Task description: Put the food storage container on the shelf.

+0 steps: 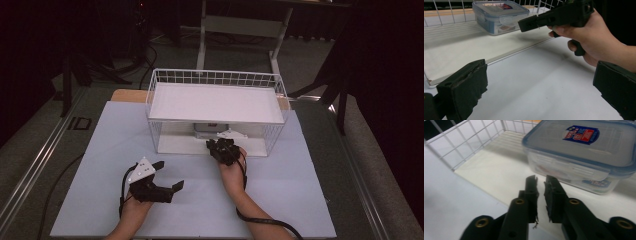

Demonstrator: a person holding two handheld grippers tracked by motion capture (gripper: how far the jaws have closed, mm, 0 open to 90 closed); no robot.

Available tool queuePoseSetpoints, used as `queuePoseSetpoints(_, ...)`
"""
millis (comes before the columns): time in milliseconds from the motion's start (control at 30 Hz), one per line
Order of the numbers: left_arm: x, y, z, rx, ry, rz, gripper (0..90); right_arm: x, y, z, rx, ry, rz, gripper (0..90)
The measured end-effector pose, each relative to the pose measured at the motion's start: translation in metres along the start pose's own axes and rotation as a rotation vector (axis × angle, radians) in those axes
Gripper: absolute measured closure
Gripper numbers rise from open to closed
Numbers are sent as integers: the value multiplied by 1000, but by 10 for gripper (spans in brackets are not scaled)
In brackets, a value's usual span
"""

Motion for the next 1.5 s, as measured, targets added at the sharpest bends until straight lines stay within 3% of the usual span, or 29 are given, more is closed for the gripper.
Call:
queuePoseSetpoints(367, 0, -2, -4, 30, 16, 3, 5, -24, 3, 8, -5, -22, -30, 639)
queuePoseSetpoints(467, 1, -2, -5, 31, 21, 14, 5, -32, 3, 11, -11, -51, -44, 507)
queuePoseSetpoints(500, 1, -2, -5, 31, 21, 14, 5, -32, 3, 11, -11, -51, -44, 507)
queuePoseSetpoints(533, 2, -2, -5, 34, 21, 17, 5, -36, 3, 13, -8, -67, -48, 418)
queuePoseSetpoints(700, 3, -4, -7, 44, 22, 17, 5, -42, 7, 18, -34, -56, -36, 284)
queuePoseSetpoints(733, 4, -5, -8, 59, 11, 32, 5, -46, 8, 19, -38, -80, -34, 188)
queuePoseSetpoints(800, 4, -6, -9, 62, 10, 32, 5, -50, 9, 18, -19, -95, -50, 152)
queuePoseSetpoints(1100, 1, -14, -8, 60, 34, 33, 5, -67, 14, 13, -65, -111, -69, 145)
queuePoseSetpoints(1200, 0, -15, -5, 48, 48, 33, 5, -78, 18, 15, -94, -156, -86, 154)
queuePoseSetpoints(1400, -2, -14, -5, 51, 62, 48, 5, -91, 22, 15, -108, -170, -101, 155)
queuePoseSetpoints(1500, -8, -16, -7, 63, 72, 44, 5, -110, 24, 13, -113, -185, -129, 155)
Point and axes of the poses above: each handheld gripper's, and its own axes: x roughly forward along the jaws, y roughly out of its underside, z roughly to its left, the point moved 2 cm from there along x, roughly forward along the jaws, and after that the axes turned 13 degrees about -x, right-handed, at the moved point
